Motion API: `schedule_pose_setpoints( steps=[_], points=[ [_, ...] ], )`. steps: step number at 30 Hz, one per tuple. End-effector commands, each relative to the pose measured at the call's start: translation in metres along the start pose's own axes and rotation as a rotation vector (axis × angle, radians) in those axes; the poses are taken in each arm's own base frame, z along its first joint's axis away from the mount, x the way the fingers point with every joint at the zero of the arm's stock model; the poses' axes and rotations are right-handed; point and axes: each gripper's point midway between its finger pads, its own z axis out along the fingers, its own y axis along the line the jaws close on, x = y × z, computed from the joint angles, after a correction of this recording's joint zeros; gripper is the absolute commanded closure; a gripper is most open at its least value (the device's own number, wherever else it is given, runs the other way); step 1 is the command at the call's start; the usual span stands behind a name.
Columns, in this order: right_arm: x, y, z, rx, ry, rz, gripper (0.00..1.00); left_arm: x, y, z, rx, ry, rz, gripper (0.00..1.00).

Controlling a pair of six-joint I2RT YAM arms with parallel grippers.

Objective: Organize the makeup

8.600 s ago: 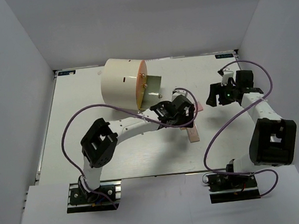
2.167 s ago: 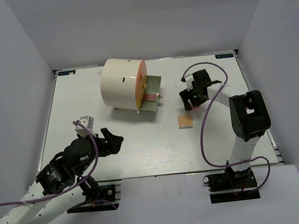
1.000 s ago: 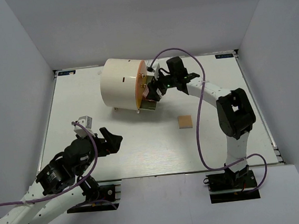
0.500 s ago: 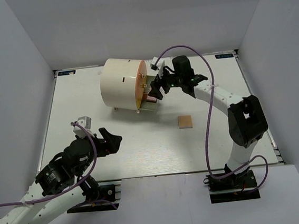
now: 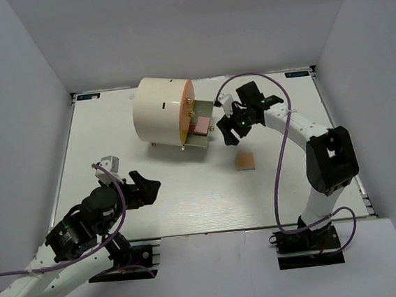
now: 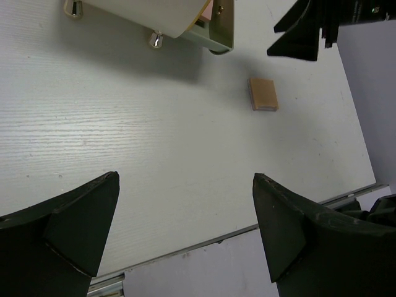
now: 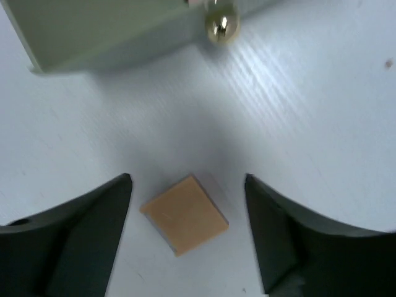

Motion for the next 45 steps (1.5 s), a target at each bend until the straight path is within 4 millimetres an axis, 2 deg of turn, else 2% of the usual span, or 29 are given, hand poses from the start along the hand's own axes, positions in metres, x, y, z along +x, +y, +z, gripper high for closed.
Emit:
schedule_pose_setpoints(
  steps=[1, 2, 4, 5, 9, 13, 17, 19, 23, 32, 45],
  points=[
    [0.039, 0.005, -0.017, 0.072, 0.127, 0.069, 0.18, -0.002, -0.002, 0.000, 0.013, -0.013, 0.004, 0.02],
    [0.045, 0.008, -0.017, 0.071, 0.143, 0.080, 0.11, -0.003, -0.002, -0.001, 0.017, -0.017, 0.001, 0.02],
    [0.051, 0.014, -0.019, 0.041, 0.143, 0.044, 0.11, -0.003, -0.001, -0.002, 0.018, -0.020, -0.002, 0.02],
    [0.060, 0.019, -0.016, 0.018, 0.153, 0.024, 0.11, -0.003, -0.002, -0.002, 0.021, -0.021, -0.003, 0.02],
    [0.070, 0.022, -0.015, -0.058, 0.138, -0.218, 0.11, -0.002, -0.002, -0.001, 0.022, -0.015, 0.002, 0.02],
    [0.083, 0.040, -0.015, -0.202, 0.154, -0.380, 0.11, -0.002, -0.003, -0.001, 0.024, -0.015, 0.003, 0.02],
    [0.078, 0.035, -0.010, -0.230, 0.134, -0.500, 0.11, -0.003, -0.002, -0.003, 0.026, -0.022, 0.000, 0.02],
    [0.082, 0.032, -0.004, -0.235, 0.151, -0.535, 0.11, -0.003, -0.002, -0.003, 0.024, -0.022, -0.001, 0.02],
    [0.082, 0.023, 0.004, -0.214, 0.169, -0.530, 0.11, -0.004, -0.002, -0.003, 0.027, -0.025, -0.001, 0.02],
    [0.102, 0.019, 0.020, -0.190, 0.221, -0.529, 0.11, -0.003, -0.002, -0.001, 0.019, -0.019, 0.003, 0.02],
    [0.129, 0.025, 0.032, -0.186, 0.273, -0.546, 0.11, -0.003, -0.001, -0.001, 0.015, -0.017, 0.003, 0.02]
  ],
)
